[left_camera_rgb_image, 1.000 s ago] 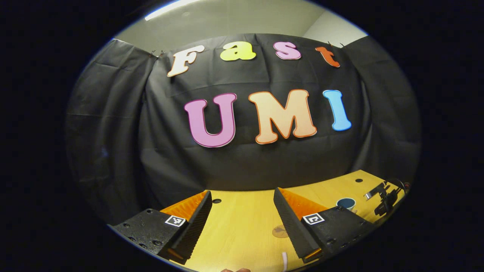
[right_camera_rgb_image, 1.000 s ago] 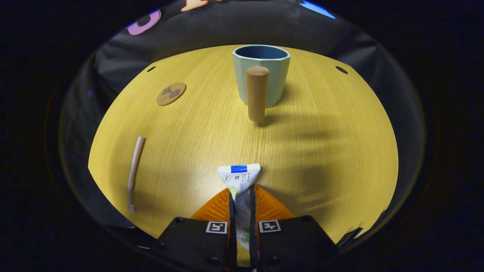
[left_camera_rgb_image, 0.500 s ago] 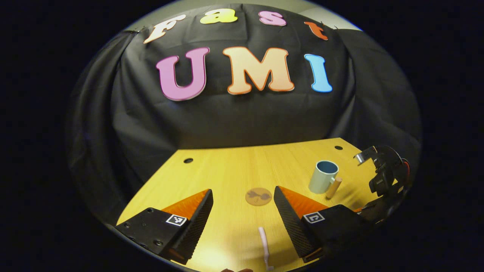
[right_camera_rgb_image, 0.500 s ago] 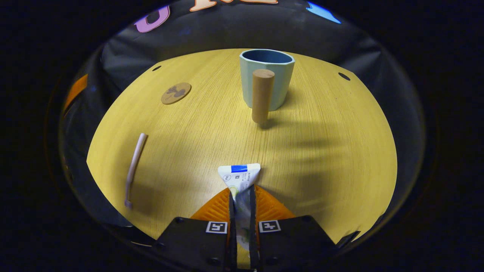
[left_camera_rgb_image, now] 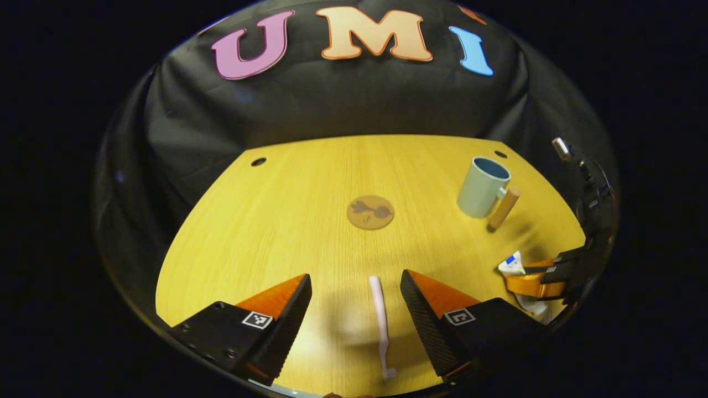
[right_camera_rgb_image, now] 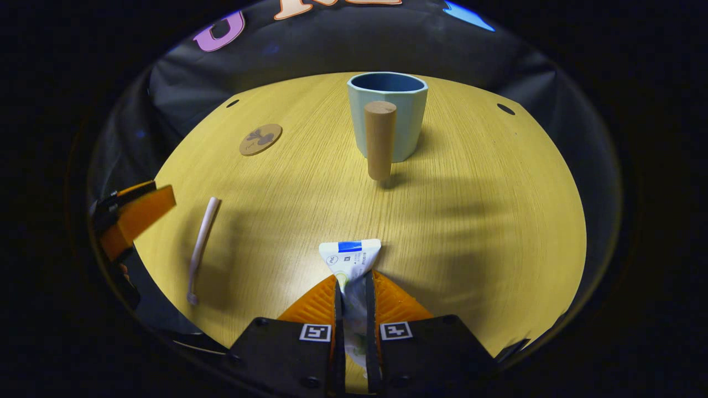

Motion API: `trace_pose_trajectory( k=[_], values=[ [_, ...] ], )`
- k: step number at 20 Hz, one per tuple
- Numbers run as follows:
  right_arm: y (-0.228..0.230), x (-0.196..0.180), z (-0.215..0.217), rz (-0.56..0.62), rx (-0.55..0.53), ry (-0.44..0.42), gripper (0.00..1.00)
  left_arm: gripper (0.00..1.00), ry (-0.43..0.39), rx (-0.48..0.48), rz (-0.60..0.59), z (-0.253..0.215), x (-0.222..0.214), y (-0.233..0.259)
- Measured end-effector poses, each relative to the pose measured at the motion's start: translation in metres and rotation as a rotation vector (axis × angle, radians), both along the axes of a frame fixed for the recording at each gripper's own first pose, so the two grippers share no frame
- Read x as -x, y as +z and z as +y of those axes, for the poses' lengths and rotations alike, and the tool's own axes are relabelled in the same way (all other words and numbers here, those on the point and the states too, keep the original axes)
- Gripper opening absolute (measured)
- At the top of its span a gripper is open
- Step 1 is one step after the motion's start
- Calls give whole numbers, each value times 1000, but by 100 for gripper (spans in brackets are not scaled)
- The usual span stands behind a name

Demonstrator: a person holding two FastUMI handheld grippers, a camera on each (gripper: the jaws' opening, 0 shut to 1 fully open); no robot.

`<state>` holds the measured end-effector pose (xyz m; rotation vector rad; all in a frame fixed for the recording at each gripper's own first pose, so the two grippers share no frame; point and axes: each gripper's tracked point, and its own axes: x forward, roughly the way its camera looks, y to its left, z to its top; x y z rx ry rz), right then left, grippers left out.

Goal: Put the toothbrush and toothpaste on the desktop into the cup, then pick up the cup and place it on the coaster on the desktop.

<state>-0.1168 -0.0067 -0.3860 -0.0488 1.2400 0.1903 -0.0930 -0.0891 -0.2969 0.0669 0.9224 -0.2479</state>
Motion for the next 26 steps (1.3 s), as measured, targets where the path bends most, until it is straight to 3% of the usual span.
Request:
trace_pose_trajectory(
  k=[5,11,16,17,18,19,21,22,23,24,26],
  values=[
    [0,1,0,-19,10,30,18,96,-31,-28,127,-7,20,-33],
    [0,0,0,-19,0,36,18,96,-40,-47,183,-10,27,-50],
    [1,0,0,-15,-11,36,18,86,-15,8,229,-22,31,-53],
    [0,0,0,-14,-14,34,18,76,-24,4,233,-21,32,-53],
    [1,-1,0,-13,-17,32,18,75,-46,5,234,-23,33,-52],
    [0,0,0,-12,-19,30,18,67,-62,5,235,-26,33,-52],
    [0,0,0,-11,-22,29,18,39,-71,4,237,-29,34,-52],
    [0,0,0,-11,-23,27,18,37,-67,7,230,-31,33,-52],
    [1,0,0,-11,-23,26,18,17,-48,8,230,-30,33,-53],
    [1,0,0,-13,-23,26,18,8,-35,13,225,-31,31,-52],
    [1,0,0,-10,-25,24,18,4,-15,27,218,-32,31,-52]
  ],
)
